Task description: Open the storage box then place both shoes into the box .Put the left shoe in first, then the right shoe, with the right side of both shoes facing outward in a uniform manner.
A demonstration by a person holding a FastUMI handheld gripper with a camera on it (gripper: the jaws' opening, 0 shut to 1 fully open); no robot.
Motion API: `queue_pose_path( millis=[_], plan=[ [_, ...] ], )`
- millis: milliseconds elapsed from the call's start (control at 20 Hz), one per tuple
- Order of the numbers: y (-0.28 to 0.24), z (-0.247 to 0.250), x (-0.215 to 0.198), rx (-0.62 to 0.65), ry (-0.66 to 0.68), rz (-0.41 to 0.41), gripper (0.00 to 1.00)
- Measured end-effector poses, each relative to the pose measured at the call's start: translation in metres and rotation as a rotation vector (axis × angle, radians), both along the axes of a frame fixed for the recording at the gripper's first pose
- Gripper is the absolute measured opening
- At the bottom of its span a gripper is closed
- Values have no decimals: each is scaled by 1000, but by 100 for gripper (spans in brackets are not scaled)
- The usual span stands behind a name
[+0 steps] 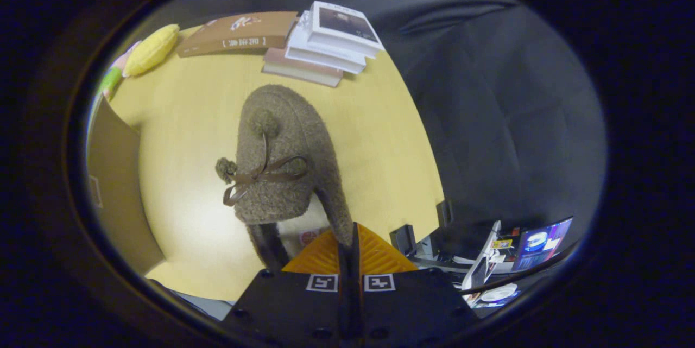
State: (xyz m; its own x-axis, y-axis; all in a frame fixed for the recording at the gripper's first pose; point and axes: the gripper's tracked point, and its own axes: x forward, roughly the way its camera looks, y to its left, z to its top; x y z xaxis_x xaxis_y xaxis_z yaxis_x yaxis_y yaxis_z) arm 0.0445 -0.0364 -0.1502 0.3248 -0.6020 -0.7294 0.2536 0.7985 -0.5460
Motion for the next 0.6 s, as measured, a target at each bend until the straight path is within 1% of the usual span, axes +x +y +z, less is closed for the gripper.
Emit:
queue_pose_path(
  millis=[150, 300, 600],
  plan=[
    [38, 32, -4, -26, -37, 29, 4],
    [86, 55, -9, -29, -64, 68, 4],
    [190, 82, -14, 1, -88, 149, 4]
  ],
)
